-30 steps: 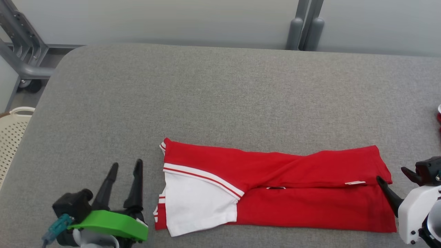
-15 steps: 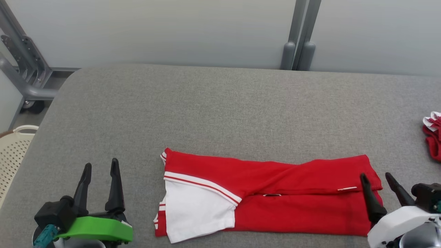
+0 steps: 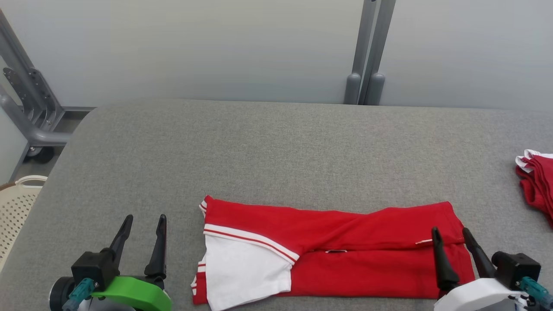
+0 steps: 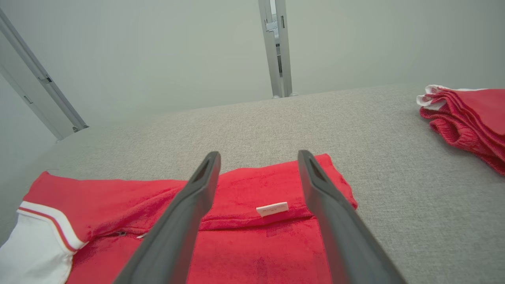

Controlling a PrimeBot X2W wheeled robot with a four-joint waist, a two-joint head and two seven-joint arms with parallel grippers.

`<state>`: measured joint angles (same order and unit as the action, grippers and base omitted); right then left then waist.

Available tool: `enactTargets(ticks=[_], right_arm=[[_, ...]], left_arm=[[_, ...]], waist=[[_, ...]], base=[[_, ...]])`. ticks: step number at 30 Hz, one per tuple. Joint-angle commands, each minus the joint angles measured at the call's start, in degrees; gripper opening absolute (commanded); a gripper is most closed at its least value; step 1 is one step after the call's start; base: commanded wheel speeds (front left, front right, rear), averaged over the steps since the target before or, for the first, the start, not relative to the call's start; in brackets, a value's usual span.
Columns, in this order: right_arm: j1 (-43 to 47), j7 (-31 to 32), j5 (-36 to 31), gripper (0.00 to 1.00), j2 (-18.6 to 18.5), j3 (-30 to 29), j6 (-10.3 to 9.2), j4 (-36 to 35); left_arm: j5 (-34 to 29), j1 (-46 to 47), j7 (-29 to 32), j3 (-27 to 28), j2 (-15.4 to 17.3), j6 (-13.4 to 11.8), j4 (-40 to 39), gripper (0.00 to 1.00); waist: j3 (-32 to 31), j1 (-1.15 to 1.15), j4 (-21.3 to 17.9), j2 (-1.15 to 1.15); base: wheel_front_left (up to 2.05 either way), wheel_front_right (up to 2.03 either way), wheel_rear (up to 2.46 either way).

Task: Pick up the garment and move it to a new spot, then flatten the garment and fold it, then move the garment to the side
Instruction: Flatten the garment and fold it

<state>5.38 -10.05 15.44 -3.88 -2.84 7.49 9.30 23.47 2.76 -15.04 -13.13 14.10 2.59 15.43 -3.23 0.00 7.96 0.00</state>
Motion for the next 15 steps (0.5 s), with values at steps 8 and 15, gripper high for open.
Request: enactTargets(ticks=[8,15], right_arm=[[-1.3,-1.6,-1.8,1.0,0.4,3.0,-0.01,5.2],[-2.4,-2.2,-2.6,1.0,0.5,3.0,-0.01,7.0]], left_arm=[[-0.6,-0.3,-0.1,1.5,-1.1,1.7,1.8,1.0],[-0.1,-1.5,-0.1,3.3,-2.1,2.6,2.1,1.0]], waist=[[0.2,0.0,-0.5,0.0],[0.5,0.0,-0.9,0.0]], base=[[0.0,0.0,0.0],[0.0,0.0,0.0]])
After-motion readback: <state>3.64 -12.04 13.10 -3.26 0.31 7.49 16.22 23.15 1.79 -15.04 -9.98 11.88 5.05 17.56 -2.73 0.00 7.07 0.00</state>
